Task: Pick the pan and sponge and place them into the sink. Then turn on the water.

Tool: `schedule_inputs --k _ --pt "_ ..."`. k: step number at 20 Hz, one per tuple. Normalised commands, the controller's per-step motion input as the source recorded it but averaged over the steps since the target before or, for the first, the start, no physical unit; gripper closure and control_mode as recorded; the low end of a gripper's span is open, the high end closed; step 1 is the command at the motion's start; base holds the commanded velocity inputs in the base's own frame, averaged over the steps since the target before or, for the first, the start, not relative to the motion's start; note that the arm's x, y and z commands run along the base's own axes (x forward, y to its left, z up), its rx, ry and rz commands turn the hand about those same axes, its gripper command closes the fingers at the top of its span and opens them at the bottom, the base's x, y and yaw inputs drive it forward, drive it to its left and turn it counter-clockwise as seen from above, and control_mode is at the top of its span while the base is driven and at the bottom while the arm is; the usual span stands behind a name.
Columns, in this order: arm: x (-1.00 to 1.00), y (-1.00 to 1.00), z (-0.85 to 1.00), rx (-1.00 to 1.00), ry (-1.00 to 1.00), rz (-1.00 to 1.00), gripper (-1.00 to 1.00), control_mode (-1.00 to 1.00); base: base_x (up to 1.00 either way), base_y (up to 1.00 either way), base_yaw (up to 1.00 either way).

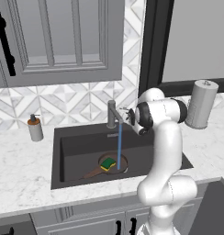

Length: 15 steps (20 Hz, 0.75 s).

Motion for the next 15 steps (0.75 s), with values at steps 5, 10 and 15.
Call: schedule_inputs --k 5,10,15 --pt "0.09 -1.00 -0.27 0.21 0.00 -0.06 1.00 -1.00 0.00 0.00 0.00" --pt "-0.06 -1.00 0.21 0.40 0.00 0.02 1.00 -1.00 0.00 0.00 0.00" --pt "-0.38 -1.00 0.45 0.42 0.00 0.08 1.00 -1.00 0.00 0.00 0.00"
